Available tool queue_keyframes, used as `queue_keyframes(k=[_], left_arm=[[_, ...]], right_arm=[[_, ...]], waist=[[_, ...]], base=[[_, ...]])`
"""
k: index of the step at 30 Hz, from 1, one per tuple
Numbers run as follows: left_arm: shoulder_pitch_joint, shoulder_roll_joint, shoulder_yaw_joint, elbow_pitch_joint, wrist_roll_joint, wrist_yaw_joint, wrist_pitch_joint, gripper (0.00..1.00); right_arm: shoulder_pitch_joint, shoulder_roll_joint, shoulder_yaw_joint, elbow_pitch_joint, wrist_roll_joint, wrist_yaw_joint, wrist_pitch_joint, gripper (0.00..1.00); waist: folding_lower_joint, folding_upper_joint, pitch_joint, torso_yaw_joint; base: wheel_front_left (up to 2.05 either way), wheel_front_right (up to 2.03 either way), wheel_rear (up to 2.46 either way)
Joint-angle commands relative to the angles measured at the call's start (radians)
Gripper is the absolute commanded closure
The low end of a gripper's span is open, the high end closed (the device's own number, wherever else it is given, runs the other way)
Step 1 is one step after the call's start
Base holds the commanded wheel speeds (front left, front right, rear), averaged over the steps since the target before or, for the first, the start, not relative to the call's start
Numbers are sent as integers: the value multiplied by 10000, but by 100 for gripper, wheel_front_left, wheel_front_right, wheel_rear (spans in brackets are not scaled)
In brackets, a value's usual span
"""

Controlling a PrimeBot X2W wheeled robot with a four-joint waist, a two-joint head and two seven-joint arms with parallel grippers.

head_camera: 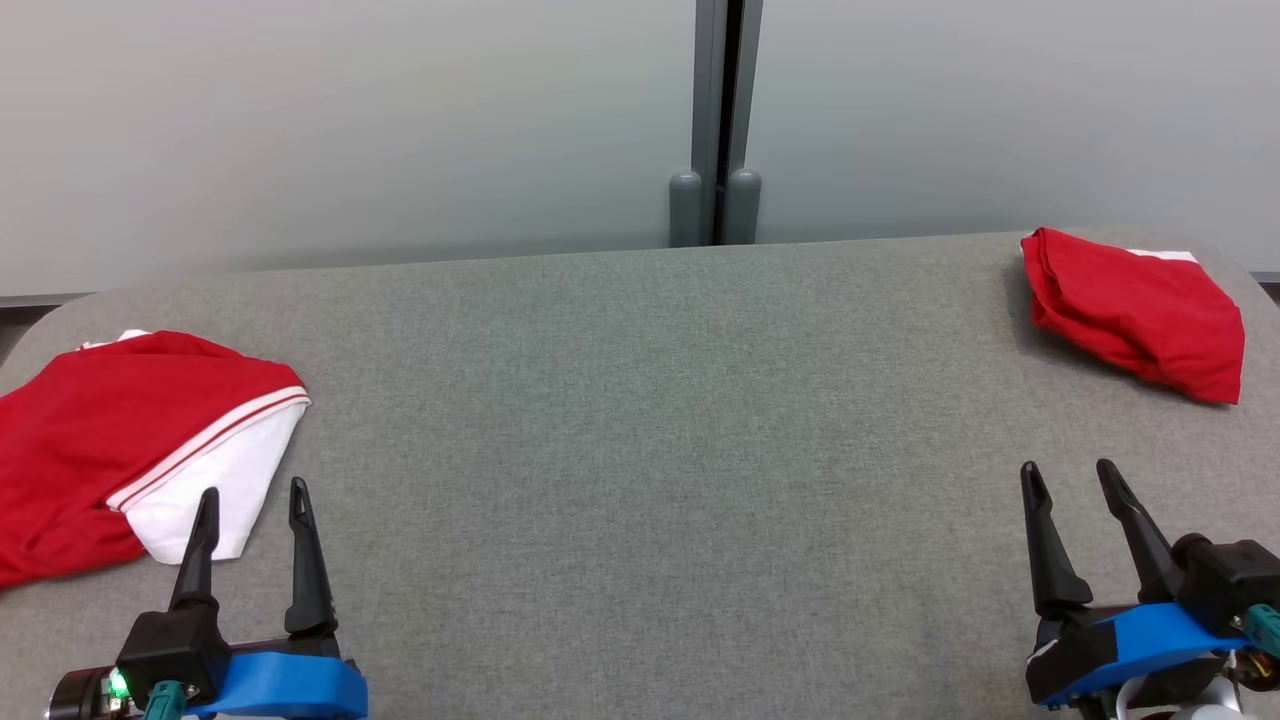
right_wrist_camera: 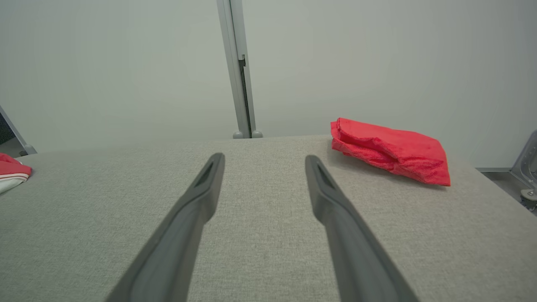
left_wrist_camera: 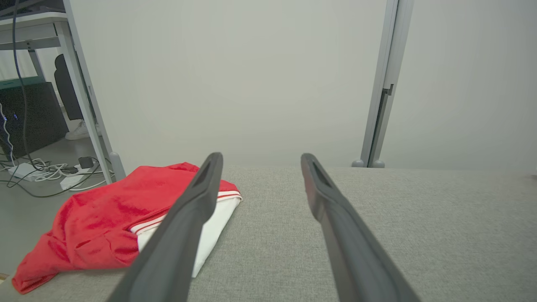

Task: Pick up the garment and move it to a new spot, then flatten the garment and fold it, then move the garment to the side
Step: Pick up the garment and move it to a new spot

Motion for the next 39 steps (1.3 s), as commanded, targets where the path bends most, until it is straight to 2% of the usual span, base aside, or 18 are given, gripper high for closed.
queue_keyframes(k=[1, 13, 39], left_arm=[[32, 75, -56, 8, 5, 74, 23, 0], [43, 136, -119, -1, -56, 120, 46, 0], [-379, 403, 6, -136, -248, 385, 6, 0]], right_arm=[[190, 50, -34, -76, -45, 3, 33, 0], [260, 142, 74, -69, -12, 3, 139, 0], [43, 190, 174, -167, -82, 3, 70, 0]], waist=[[0, 0, -18, 19], [0, 0, -109, 405], [0, 0, 383, 3439]], base=[[0, 0, 0], [0, 0, 0], [0, 0, 0]])
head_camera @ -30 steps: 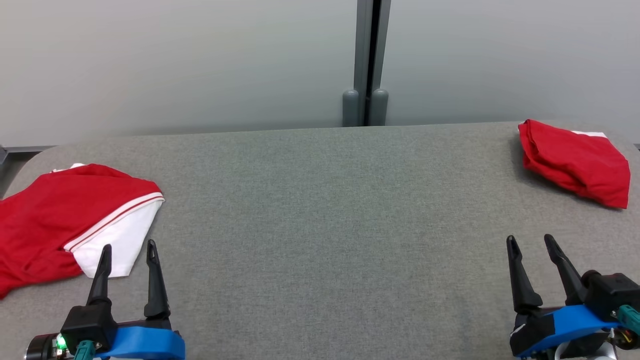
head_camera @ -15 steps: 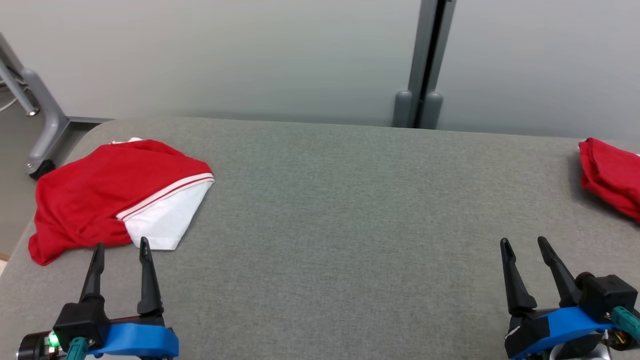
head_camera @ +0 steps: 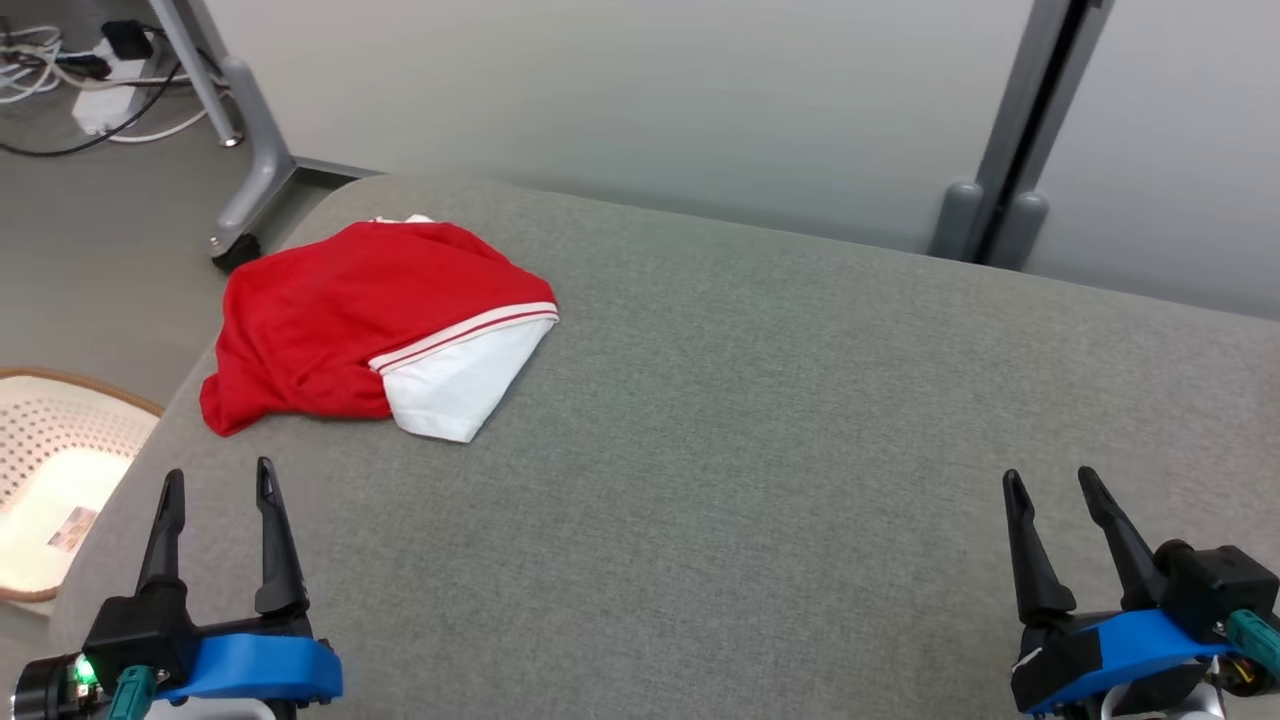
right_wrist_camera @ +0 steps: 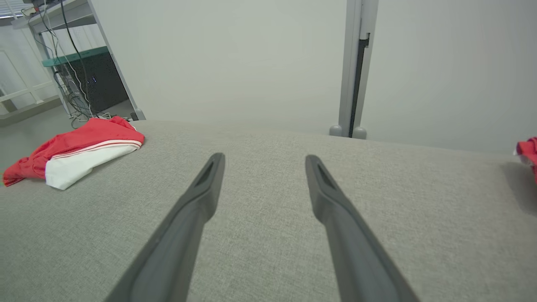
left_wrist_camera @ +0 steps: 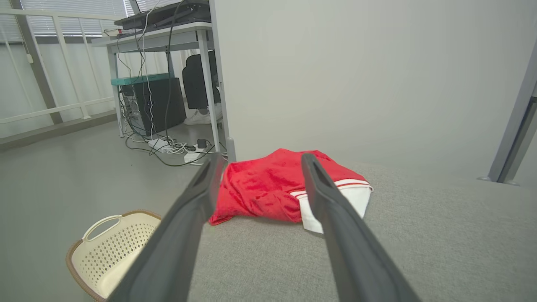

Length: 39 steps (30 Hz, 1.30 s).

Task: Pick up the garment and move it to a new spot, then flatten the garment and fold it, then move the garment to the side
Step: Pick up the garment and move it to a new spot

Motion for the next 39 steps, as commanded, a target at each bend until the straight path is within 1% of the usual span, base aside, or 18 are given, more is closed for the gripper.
queue_keyframes(k=[1, 5, 8, 15, 20, 25, 35, 39], left_arm=[[-196, 70, -11, -39, -58, 31, -44, 0], [-250, 96, 6, -90, -58, 54, -62, 0], [-228, 113, 37, -110, -102, 92, -63, 0], [-168, 80, 127, -172, -180, 215, -114, 0], [-492, 129, 194, -85, -263, 197, -133, 0], [-1262, 379, 279, 74, -327, 62, -146, 0], [-4291, 1274, 673, 699, -442, -132, 164, 0], [-5620, 1756, 973, 1238, -646, -319, 286, 0]], right_arm=[[-106, 21, -37, -60, -63, 3, -40, 0], [-155, -10, -93, -121, -76, 3, 4, 0], [-169, -72, -103, -113, -65, 3, 5, 0], [-277, -181, 27, -184, -30, 3, 62, 0], [-370, -285, 30, -259, 2, 3, 90, 0], [-490, -433, -71, -558, -77, 3, 226, 0], [-1135, -1008, -438, -1644, -57, 3, 505, 0], [-1438, -1215, -639, -2157, -55, 3, 604, 0]], waist=[[0, 0, 188, 281], [0, 0, 304, 664], [0, 0, 372, 824], [0, 0, 545, 777], [0, 0, 688, 453], [0, 0, 1074, 44], [0, 0, 2832, -969], [0, 0, 3677, -1394]], base=[[0, 0, 0], [0, 0, 0], [0, 0, 0], [0, 0, 0], [0, 0, 0], [0, 0, 0], [0, 0, 0], [0, 0, 0]])
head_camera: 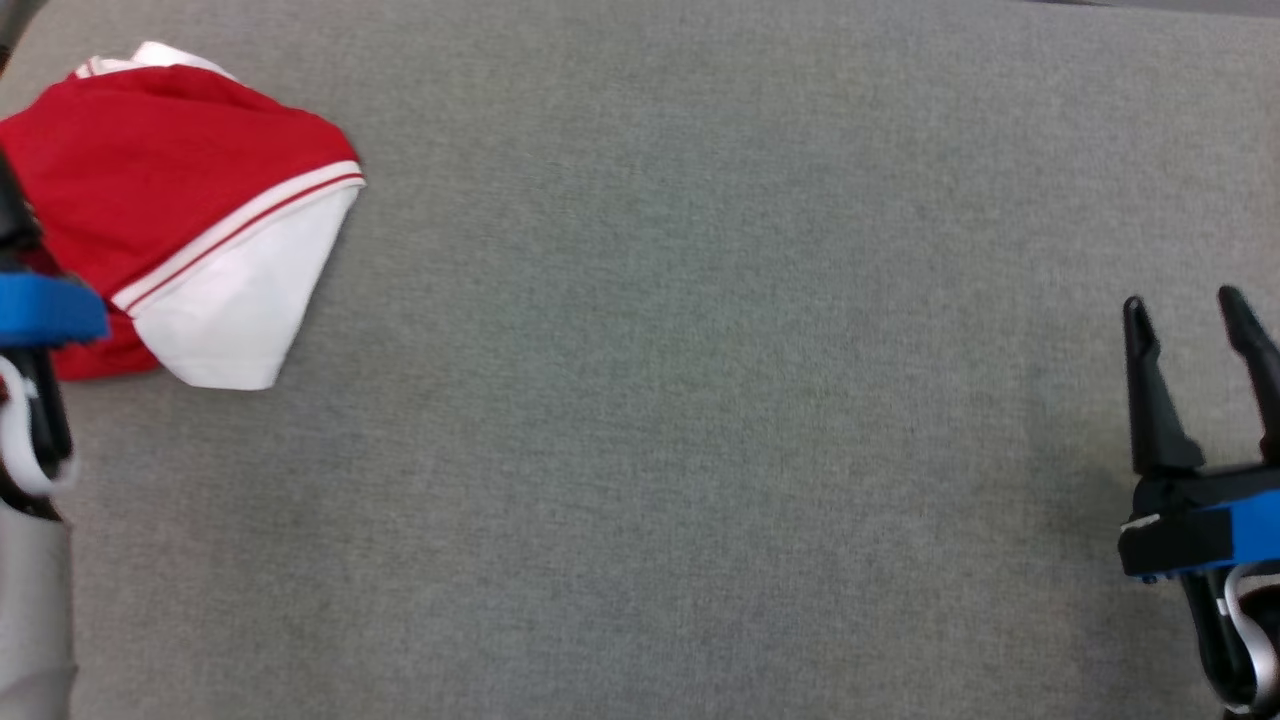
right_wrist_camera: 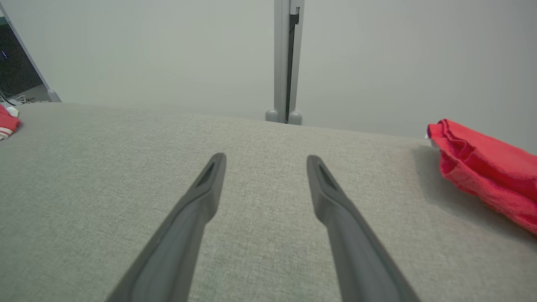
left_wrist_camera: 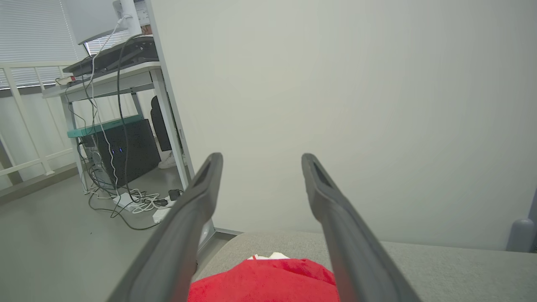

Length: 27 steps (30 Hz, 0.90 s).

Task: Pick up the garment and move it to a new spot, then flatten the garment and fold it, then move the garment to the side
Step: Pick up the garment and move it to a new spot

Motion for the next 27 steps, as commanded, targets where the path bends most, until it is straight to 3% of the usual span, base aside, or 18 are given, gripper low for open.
queue_keyframes(k=[1, 6, 13, 27], left_arm=[[-576, 283, 133, 248, -79, -98, 55, 0], [-1946, 771, 260, 1236, -255, -314, 407, 0], [-3175, 1035, -26, 3191, -467, -728, 1477, 0], [-3692, 370, -685, 6592, -1046, -1421, 3683, 0]], right_arm=[[-202, -141, -94, -232, 4, 3, 59, 0], [-411, -377, -376, -728, 75, 3, 117, 0], [-528, -564, -556, -981, 206, 3, 85, 0], [-650, -693, -620, -1084, 168, 3, 189, 0]], waist=[[-2, 0, 400, -80], [-2, 0, 1247, -419], [-2, 0, 1883, -637], [-2, 0, 1958, -573]], base=[[0, 0, 0], [0, 0, 0], [0, 0, 0], [0, 0, 0]])
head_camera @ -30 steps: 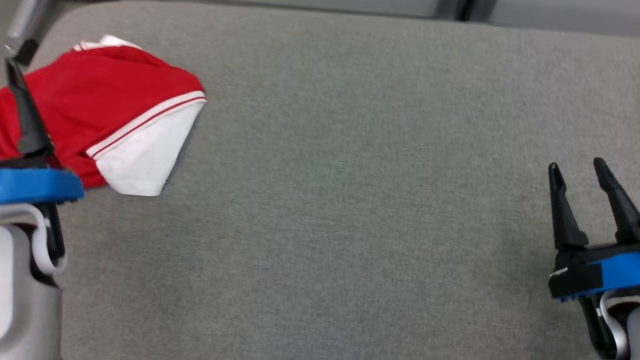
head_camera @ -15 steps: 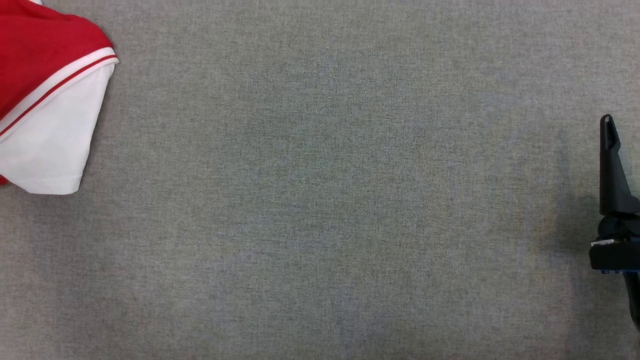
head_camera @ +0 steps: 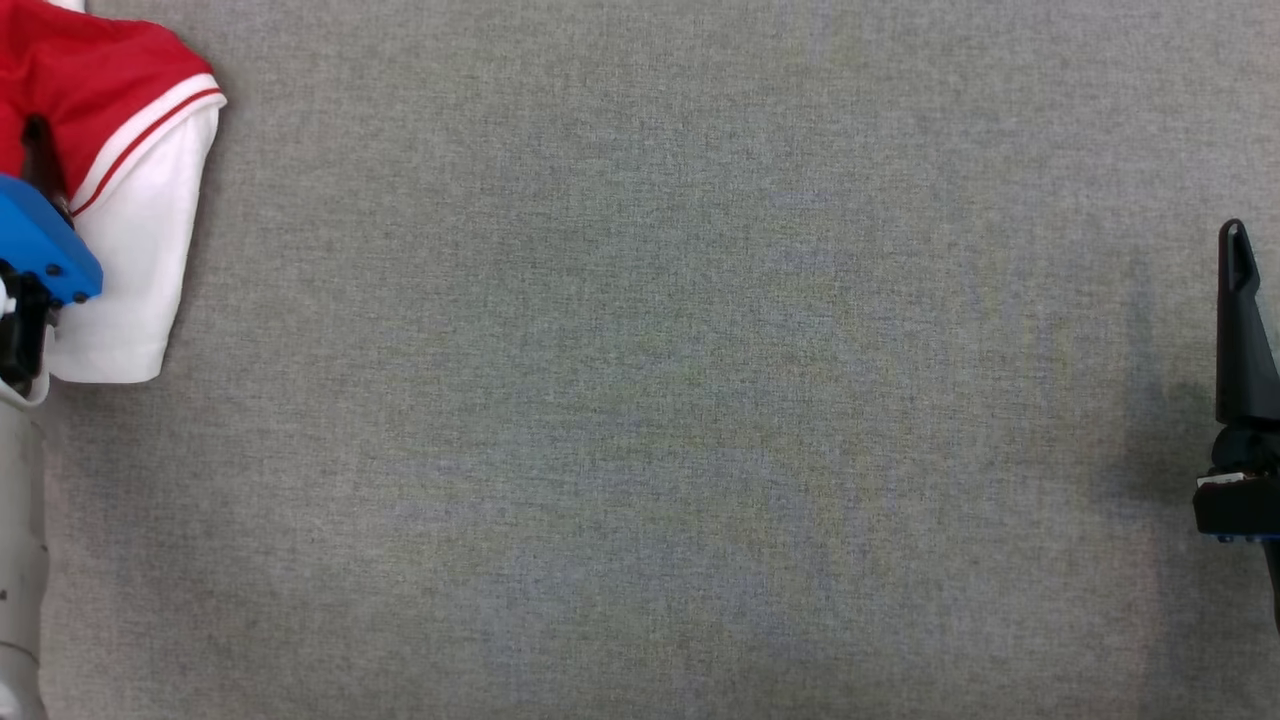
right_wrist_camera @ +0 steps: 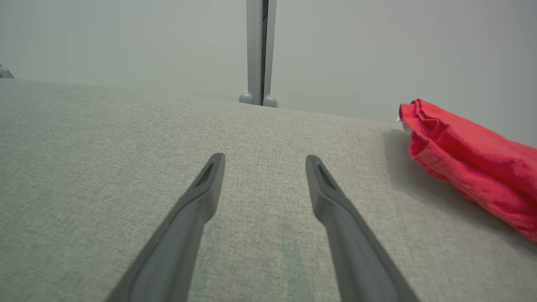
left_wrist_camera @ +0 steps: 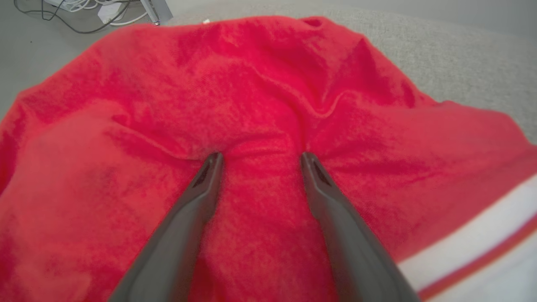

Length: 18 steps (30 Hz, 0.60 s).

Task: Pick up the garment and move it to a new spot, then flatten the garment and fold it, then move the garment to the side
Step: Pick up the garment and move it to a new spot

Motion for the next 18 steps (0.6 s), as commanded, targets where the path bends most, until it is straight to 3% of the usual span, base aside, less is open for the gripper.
queue_keyframes(k=[1, 6, 7, 8, 9, 18], left_arm=[[-30, -100, -130, 258, -29, -66, 246, 0], [-169, -293, -210, 1097, -304, -249, 1022, 0], [-202, -300, -236, 1231, -315, -258, 1088, 12], [-234, -326, -249, 1366, -344, -288, 1127, 62], [-289, -325, -266, 1445, -336, -317, 1034, 100], [-1011, 163, -443, 1513, -56, -401, -925, 100]], right_arm=[[-138, -47, -5, -62, 0, 3, 28, 0], [-229, 5, 95, -112, -27, 3, 54, 0], [-254, 12, 126, -98, -16, 3, 56, 0], [-272, 14, 137, -84, -1, 3, 43, 0], [-290, 15, 145, -54, 17, 3, 21, 0], [-257, 349, 196, 501, 30, 3, -294, 0]], waist=[[-1, 0, -1, 4], [-1, 0, 6, -42], [-1, 0, -12, -78], [-1, 0, -31, -110], [-1, 0, -58, -147], [-1, 0, -789, -612]], base=[[0, 0, 0], [0, 0, 0], [0, 0, 0], [0, 0, 0], [0, 0, 0], [0, 0, 0]])
